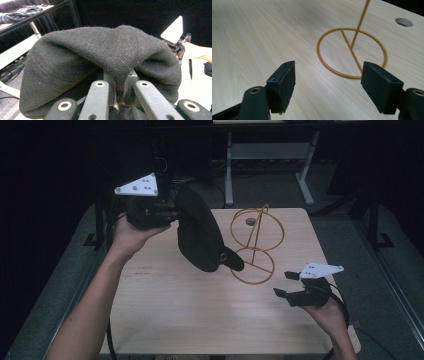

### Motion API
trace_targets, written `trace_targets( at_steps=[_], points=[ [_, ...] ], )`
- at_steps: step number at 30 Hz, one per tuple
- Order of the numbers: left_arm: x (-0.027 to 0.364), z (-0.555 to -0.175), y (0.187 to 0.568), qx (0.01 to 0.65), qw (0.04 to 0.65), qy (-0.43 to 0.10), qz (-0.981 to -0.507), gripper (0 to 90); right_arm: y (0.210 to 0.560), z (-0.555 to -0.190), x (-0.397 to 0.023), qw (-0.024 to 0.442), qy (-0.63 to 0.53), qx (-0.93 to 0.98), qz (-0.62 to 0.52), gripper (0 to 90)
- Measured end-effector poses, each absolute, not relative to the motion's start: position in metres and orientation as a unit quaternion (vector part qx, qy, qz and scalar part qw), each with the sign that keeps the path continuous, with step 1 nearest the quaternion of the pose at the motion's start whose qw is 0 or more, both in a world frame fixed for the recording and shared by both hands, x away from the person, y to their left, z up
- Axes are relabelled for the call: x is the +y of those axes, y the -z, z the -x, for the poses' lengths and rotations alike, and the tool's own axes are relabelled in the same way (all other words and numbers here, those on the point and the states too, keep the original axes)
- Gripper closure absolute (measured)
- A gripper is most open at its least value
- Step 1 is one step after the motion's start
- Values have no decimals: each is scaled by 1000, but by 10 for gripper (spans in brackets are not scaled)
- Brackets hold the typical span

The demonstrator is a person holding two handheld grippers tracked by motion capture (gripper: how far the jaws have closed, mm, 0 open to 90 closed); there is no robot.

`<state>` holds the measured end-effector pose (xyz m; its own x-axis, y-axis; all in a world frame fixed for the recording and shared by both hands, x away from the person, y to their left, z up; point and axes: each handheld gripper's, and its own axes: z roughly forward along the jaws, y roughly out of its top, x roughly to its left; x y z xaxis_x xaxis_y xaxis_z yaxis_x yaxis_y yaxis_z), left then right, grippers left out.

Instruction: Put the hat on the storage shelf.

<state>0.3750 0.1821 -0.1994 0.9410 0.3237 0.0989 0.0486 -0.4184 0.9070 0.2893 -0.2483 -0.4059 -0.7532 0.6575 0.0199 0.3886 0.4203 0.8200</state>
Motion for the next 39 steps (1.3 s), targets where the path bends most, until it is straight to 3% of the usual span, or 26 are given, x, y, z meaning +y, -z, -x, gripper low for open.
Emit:
trace_targets(
  at_steps=[11,18,25,31,33,36,39],
  points=[
    [144,-399,174,87,525,-101,-840,850,407,-289,-265,165,-447,810,-342,259],
    [91,-429,159,83,490,-62,-865,849,409,-291,-274,171,-450,803,-351,257],
    [50,-454,167,96,475,-20,-875,848,410,-291,-276,172,-455,800,-352,257],
    [-13,-481,193,133,455,10,-881,841,417,-296,-281,166,-456,796,-361,253],
    [-23,-484,198,141,451,17,-881,813,417,-296,-281,164,-458,794,-363,251],
    [-56,-496,216,180,455,55,-871,673,419,-299,-282,164,-455,794,-369,251],
    [-64,-499,221,182,456,54,-870,658,419,-298,-283,166,-456,790,-374,251]
  ],
)
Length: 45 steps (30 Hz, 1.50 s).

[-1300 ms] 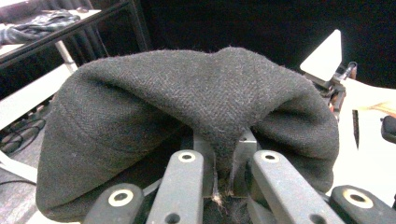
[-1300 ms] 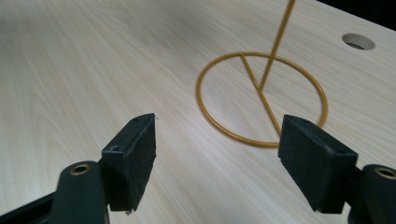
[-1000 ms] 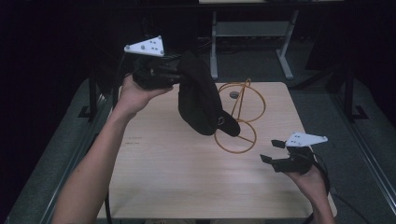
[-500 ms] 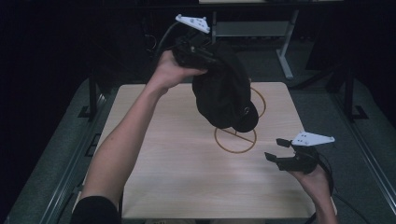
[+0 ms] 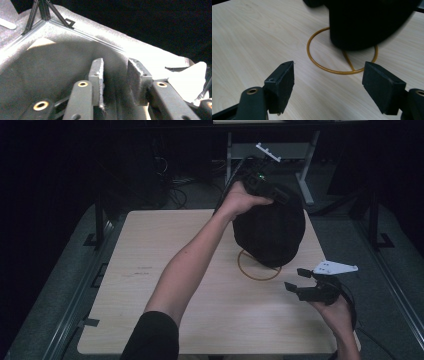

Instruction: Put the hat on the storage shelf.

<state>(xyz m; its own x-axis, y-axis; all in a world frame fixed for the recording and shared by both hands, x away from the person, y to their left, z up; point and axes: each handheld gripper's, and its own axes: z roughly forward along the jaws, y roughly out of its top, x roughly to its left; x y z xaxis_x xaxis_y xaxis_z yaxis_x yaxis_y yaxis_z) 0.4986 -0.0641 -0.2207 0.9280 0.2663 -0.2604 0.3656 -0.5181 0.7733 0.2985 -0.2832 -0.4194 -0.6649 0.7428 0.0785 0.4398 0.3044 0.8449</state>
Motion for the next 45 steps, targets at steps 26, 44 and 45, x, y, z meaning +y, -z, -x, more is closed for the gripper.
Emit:
trace_targets(
  at_steps=[26,44,45],
  points=[
    [-20,-483,215,167,436,-11,-884,584,418,-292,-285,177,-455,788,-375,242],
    [27,-460,221,174,441,-43,-880,534,419,-294,-278,174,-448,795,-371,225],
    [29,-458,222,175,443,-43,-878,530,419,-294,-278,174,-448,795,-370,225]
  ],
)
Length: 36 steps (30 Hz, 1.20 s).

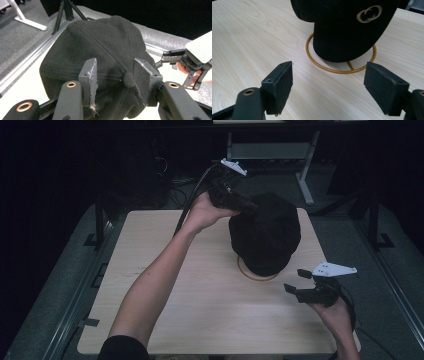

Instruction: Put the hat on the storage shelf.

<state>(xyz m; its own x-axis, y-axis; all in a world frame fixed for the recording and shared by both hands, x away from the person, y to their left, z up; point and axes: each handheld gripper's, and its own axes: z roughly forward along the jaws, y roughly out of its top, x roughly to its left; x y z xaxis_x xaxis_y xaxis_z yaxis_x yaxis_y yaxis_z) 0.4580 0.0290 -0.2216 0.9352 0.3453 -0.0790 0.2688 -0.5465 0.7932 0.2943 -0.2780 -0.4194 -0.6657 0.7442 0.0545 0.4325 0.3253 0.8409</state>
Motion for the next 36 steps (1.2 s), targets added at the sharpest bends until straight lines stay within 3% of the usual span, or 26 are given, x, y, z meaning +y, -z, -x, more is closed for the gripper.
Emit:
trace_targets(
  at_steps=[36],
  points=[
    [105,-416,264,209,450,-80,-865,443,419,-298,-266,170,-445,802,-361,217]
  ],
)
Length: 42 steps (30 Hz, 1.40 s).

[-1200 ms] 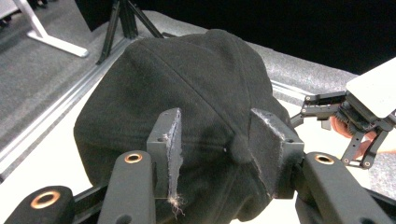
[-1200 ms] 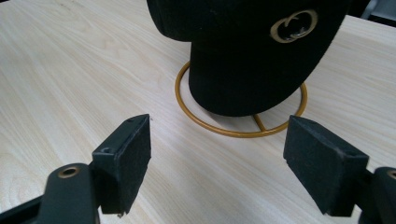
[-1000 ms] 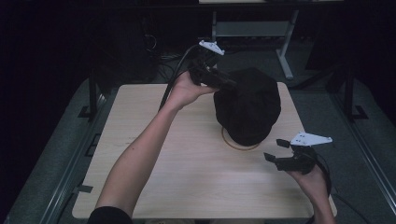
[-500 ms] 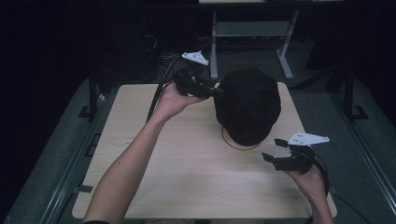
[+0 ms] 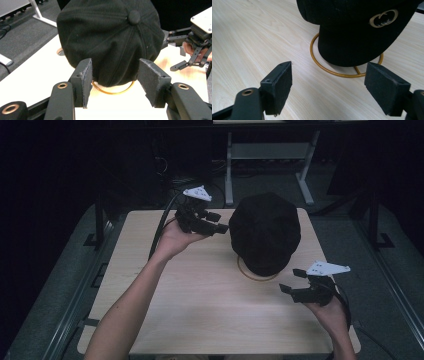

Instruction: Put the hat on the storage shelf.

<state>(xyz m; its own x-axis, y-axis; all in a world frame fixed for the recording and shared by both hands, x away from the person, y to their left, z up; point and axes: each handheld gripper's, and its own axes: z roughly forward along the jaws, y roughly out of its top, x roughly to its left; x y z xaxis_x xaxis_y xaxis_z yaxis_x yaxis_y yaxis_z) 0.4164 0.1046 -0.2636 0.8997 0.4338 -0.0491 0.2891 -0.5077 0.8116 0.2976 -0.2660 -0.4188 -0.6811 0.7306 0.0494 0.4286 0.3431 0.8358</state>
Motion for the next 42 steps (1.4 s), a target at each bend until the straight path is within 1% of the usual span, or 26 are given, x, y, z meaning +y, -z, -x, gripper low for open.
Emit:
trace_targets(
  at_steps=[18,29,34,39,42],
  points=[
    [135,-401,288,228,446,-86,-861,421,420,-299,-265,170,-441,804,-362,215],
    [158,-394,307,256,448,-90,-852,387,423,-299,-265,169,-433,808,-363,215],
    [165,-392,313,265,450,-83,-848,349,425,-298,-266,167,-431,808,-364,211],
    [173,-388,321,271,452,-88,-846,321,426,-298,-265,168,-432,808,-363,210],
    [178,-385,325,276,453,-81,-844,319,427,-298,-265,168,-430,811,-361,209]
  ],
)
